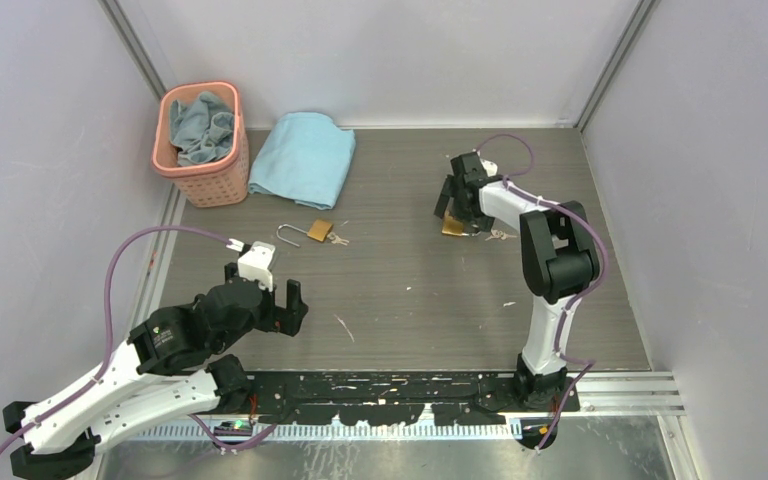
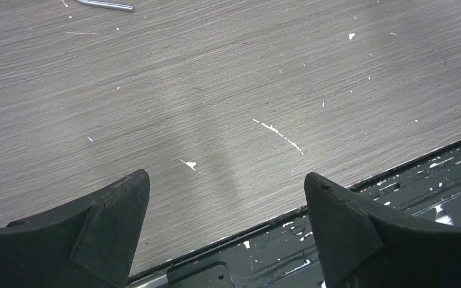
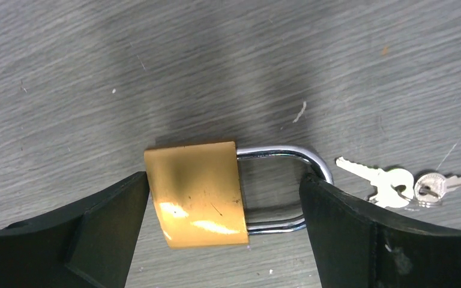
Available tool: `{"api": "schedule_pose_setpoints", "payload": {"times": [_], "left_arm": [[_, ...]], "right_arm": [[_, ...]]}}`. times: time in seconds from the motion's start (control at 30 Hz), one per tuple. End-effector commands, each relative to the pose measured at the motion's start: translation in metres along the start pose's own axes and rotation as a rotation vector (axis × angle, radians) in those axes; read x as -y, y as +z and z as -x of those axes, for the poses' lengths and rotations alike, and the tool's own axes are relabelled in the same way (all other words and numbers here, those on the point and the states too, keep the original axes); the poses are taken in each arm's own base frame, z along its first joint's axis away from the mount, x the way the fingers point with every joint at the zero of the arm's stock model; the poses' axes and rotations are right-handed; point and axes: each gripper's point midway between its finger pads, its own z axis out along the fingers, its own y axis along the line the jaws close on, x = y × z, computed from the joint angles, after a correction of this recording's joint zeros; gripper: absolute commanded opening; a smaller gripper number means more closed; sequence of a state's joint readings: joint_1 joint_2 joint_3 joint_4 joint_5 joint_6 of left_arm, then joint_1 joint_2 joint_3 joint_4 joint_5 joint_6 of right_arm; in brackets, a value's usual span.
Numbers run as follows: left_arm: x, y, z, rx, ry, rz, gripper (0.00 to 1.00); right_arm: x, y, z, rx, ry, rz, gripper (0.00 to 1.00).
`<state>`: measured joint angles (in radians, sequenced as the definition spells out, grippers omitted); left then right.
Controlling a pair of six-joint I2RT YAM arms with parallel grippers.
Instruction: Unlock with the key
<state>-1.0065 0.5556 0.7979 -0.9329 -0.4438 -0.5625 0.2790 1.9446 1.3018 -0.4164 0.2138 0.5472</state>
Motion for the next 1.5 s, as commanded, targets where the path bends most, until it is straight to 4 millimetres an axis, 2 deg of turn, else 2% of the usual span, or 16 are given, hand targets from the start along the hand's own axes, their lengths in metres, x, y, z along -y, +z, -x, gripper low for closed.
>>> {"api": "schedule_pose_setpoints", "payload": {"times": [0.0,0.23,0.37,0.47,0.6,0.93,1.1,1.27,1.47], "left_arm": [[0.001,-0.001,0.007,0.027,0.003,-0.007,1.0],[0.001,0.0,0.006,0.023,0.007,-0.001,1.0],[0.0,0.0,0.006,0.025,0.007,0.0,1.0],[0.0,0.0,0.006,0.025,0.009,0.0,1.0],[0.001,0.001,0.007,0.025,0.012,0.0,1.0],[0.002,0.0,0.007,0.027,0.012,-0.011,1.0],[0.003,-0.001,0.008,0.033,0.009,-0.021,1.0],[0.003,-0.003,0.008,0.037,0.007,-0.026,1.0],[0.003,-0.004,0.009,0.043,0.002,-0.031,1.0]], "right_arm": [[-0.016,0.007,0.02,0.034,-0.013,0.047,1.0],[-0.031,0.024,0.041,0.033,-0.005,0.066,1.0],[-0.038,0.03,0.046,0.019,-0.008,0.073,1.0],[-0.04,0.034,0.042,-0.001,-0.015,0.073,0.99],[-0.042,0.033,0.033,-0.025,-0.051,0.085,0.92],[-0.049,0.018,-0.016,-0.097,-0.227,0.062,0.65],[-0.044,0.01,-0.04,-0.116,-0.284,0.025,0.45],[-0.031,0.011,-0.055,-0.123,-0.299,-0.026,0.25],[-0.019,0.011,-0.06,-0.121,-0.312,-0.064,0.1]]}}
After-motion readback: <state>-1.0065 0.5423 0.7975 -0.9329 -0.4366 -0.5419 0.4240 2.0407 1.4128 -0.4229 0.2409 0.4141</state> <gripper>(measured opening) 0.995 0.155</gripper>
